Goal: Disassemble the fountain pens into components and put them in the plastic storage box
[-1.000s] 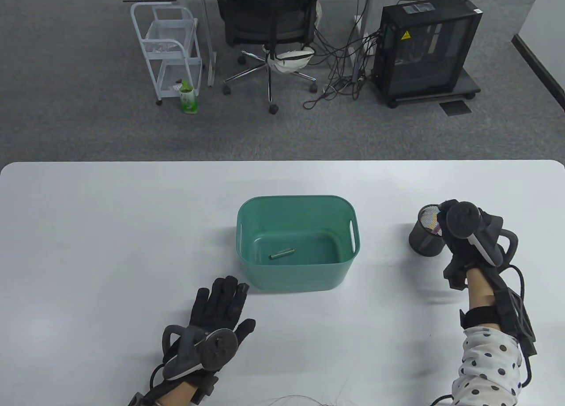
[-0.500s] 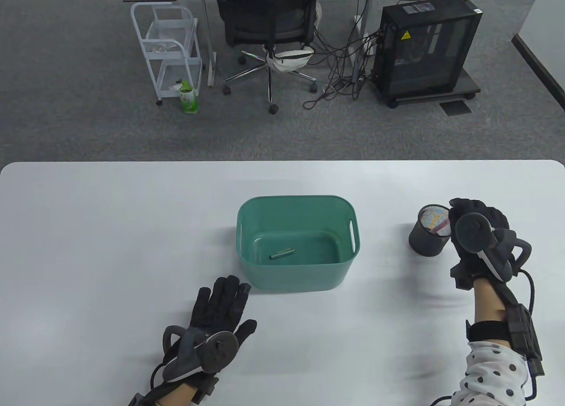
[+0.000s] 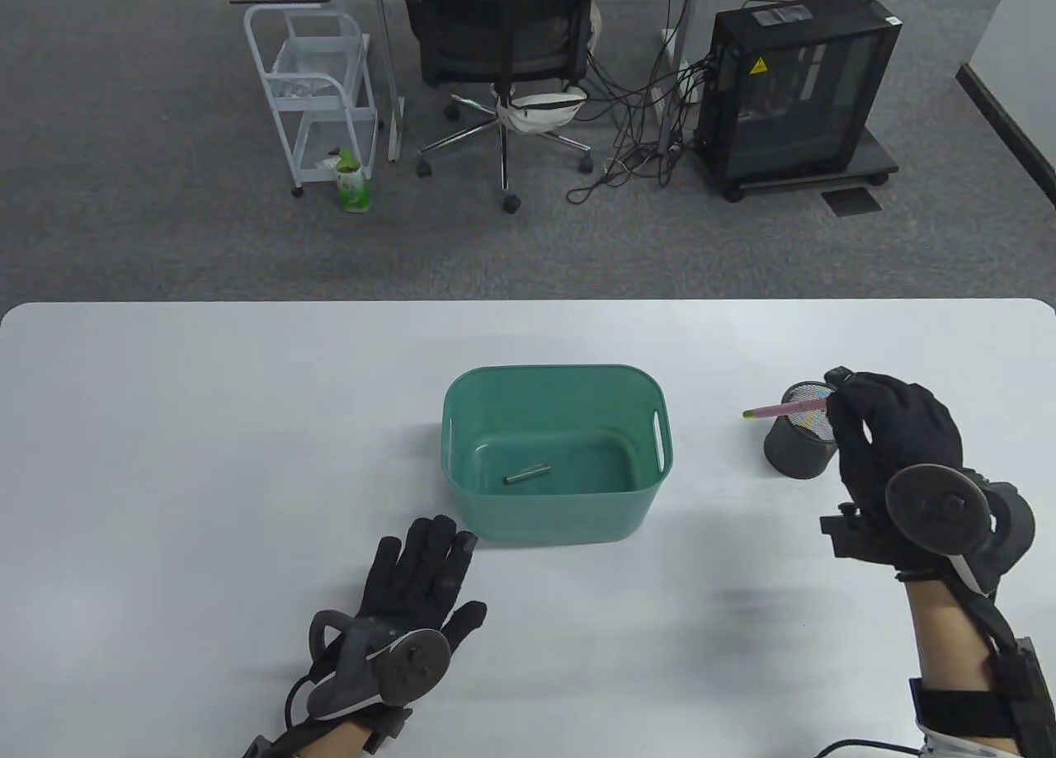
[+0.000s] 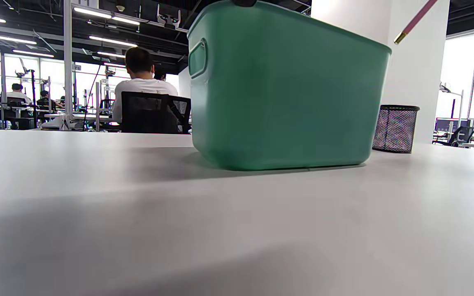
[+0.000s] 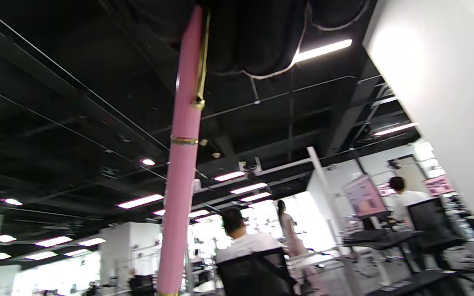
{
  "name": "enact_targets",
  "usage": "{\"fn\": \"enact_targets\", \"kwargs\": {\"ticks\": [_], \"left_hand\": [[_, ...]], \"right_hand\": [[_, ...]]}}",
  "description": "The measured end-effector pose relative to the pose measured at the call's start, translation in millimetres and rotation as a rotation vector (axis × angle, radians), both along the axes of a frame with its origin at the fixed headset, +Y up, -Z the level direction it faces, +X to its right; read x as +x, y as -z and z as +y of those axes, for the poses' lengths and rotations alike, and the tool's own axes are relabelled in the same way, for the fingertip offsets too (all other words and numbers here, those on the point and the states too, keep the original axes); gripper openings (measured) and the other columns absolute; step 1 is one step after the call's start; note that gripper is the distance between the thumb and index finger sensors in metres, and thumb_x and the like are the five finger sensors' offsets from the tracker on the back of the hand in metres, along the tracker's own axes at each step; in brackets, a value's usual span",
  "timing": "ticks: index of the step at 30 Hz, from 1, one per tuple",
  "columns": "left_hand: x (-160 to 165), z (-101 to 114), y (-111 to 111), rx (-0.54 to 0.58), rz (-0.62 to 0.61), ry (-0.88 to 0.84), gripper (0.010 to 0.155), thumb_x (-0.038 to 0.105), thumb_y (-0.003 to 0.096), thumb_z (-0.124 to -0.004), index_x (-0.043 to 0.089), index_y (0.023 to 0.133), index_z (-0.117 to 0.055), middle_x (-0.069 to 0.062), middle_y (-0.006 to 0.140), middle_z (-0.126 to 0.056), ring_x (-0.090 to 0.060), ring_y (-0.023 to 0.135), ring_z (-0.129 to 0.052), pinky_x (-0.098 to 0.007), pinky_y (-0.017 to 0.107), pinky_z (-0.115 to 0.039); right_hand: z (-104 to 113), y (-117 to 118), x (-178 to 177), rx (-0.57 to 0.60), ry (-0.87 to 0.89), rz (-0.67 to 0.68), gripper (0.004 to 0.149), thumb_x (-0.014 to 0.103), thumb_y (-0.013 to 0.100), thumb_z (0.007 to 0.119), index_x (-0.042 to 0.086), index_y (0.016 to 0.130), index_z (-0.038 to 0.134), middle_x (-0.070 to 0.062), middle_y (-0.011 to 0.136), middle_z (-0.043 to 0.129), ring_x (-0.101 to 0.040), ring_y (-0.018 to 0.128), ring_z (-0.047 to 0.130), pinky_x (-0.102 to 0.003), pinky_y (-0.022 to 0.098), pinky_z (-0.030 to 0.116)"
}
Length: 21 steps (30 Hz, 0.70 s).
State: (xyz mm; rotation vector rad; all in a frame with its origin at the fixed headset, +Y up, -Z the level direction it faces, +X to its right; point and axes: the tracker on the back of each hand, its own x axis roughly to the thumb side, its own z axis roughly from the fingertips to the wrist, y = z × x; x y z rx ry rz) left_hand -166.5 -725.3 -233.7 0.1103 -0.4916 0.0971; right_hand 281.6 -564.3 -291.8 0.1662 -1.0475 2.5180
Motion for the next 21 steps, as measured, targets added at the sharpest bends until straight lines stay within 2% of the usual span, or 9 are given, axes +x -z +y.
{"fn": "enact_targets", "kwargs": {"ticks": [5, 11, 17, 21], "left_hand": [[2, 1, -3, 0.023, -0.015, 0.001, 0.074, 0.054, 0.0674, -0.042, 0.013, 0.127, -0.03, -0.017, 0.134, -0.03, -0.04, 0.122, -0.029, -0.057, 0.087, -0.021], [5, 2, -5, 0.045, -0.029, 0.008, 0.074, 0.054, 0.0674, -0.042, 0.013, 0.127, -0.03, -0.017, 0.134, -0.03, -0.039, 0.122, -0.029, -0.057, 0.087, -0.02], [5, 3, -7, 0.07, -0.034, 0.004, 0.073, 0.054, 0.0674, -0.043, 0.013, 0.127, -0.031, -0.017, 0.134, -0.03, -0.039, 0.122, -0.03, -0.057, 0.087, -0.02], [6, 2, -6, 0.081, -0.041, 0.014, 0.074, 0.054, 0.0675, -0.043, 0.013, 0.127, -0.03, -0.017, 0.134, -0.03, -0.039, 0.122, -0.029, -0.057, 0.087, -0.02]], "right_hand": [[5, -31, -40, 0.059, 0.001, 0.146, 0.035, 0.04, 0.057, 0.072, 0.031, 0.09, 0.077, 0.003, 0.088, 0.085, -0.017, 0.079, 0.086, -0.047, 0.075, 0.061], [-3, -58, -76, 0.1, 0.022, 0.238, 0.034, 0.04, 0.056, 0.072, 0.031, 0.089, 0.078, 0.003, 0.087, 0.086, -0.017, 0.078, 0.087, -0.047, 0.074, 0.062], [-19, -75, -106, 0.14, -0.012, 0.249, 0.034, 0.04, 0.056, 0.073, 0.031, 0.089, 0.079, 0.003, 0.086, 0.087, -0.016, 0.077, 0.088, -0.047, 0.074, 0.063], [-23, -81, -113, 0.144, 0.01, 0.251, 0.034, 0.04, 0.056, 0.073, 0.031, 0.089, 0.079, 0.003, 0.087, 0.087, -0.017, 0.078, 0.088, -0.047, 0.074, 0.063]]}}
